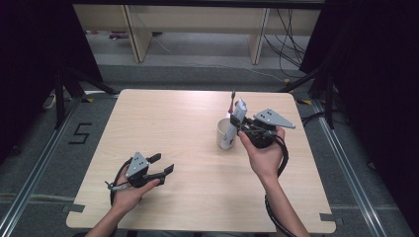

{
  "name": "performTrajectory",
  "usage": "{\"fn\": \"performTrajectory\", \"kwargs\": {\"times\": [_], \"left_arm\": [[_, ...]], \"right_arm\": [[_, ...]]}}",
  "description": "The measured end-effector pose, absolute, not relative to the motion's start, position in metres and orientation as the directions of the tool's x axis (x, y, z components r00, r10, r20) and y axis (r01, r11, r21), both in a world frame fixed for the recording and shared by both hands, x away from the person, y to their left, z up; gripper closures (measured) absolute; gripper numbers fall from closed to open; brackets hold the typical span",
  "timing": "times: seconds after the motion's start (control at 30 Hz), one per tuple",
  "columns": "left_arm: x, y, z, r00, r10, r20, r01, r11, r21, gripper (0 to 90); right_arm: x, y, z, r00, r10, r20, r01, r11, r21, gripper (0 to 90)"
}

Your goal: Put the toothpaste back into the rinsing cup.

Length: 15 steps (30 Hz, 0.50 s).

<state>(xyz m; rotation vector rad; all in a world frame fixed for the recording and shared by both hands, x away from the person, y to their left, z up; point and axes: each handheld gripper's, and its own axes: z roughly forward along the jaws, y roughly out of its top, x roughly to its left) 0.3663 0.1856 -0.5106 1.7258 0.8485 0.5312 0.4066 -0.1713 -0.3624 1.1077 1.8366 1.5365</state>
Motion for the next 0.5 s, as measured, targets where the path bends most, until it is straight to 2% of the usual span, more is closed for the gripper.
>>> {"fn": "performTrajectory", "kwargs": {"times": [0.5], "left_arm": [[0.367, 0.184, -0.515, 0.642, 0.764, -0.062, 0.274, -0.154, 0.949, 32.7]], "right_arm": [[0.417, -0.170, -0.349, -0.521, 0.850, 0.082, 0.224, 0.043, 0.974, 75.5]]}}
